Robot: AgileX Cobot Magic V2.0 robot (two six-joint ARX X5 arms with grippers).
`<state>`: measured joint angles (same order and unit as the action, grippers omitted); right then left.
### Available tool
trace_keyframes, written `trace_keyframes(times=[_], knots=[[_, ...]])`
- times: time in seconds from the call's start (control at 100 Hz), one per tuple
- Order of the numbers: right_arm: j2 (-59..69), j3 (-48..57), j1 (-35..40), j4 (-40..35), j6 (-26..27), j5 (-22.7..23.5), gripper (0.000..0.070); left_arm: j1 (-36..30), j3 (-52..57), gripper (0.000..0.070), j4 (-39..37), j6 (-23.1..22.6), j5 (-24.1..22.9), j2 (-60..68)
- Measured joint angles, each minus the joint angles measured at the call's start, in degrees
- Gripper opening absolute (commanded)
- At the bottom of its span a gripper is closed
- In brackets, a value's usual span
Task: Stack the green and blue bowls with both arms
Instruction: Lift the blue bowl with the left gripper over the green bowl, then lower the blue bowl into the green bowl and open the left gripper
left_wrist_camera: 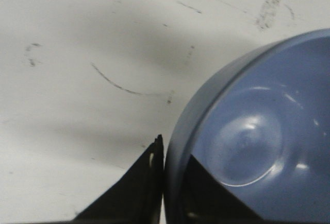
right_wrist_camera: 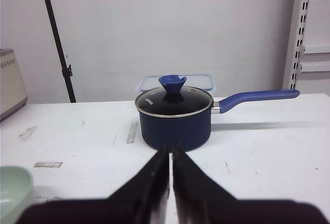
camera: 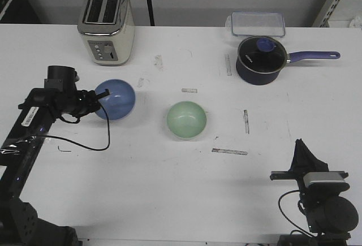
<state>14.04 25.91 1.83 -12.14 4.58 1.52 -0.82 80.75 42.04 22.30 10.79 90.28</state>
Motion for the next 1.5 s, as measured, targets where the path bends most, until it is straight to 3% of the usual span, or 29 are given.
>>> trace_keyframes(times=[0.2, 0.37, 0.55, 0.88, 1.37, 1.5], knots=[[0.0, 0.0, 0.0, 0.0, 0.0, 0.0, 0.0003, -8.1, 0.0, 0.0001, -2.1, 3.8, 1.7, 0.0], [0.0, 0.0, 0.0, 0.0, 0.0, 0.0, 0.0003, -16.9, 0.0, 0.0001, -6.1, 7.8, -2.0, 0.0], [0.0, 0.0, 0.0, 0.0, 0.0, 0.0, 0.0003, -22.9, 3.0, 0.0001, -5.3, 9.6, -2.7, 0.6], [0.0, 0.0, 0.0, 0.0, 0.0, 0.0, 0.0003, -27.0, 12.2, 0.0001, -3.0, 10.3, -3.4, 9.3], [0.0, 0.0, 0.0, 0.0, 0.0, 0.0, 0.0003, -31.4, 12.7, 0.0006, -1.7, 10.3, -3.3, 16.0], [0.0, 0.0, 0.0, 0.0, 0.0, 0.0, 0.0003, -31.3, 12.7, 0.0093, -1.4, 10.3, -3.4, 16.2]])
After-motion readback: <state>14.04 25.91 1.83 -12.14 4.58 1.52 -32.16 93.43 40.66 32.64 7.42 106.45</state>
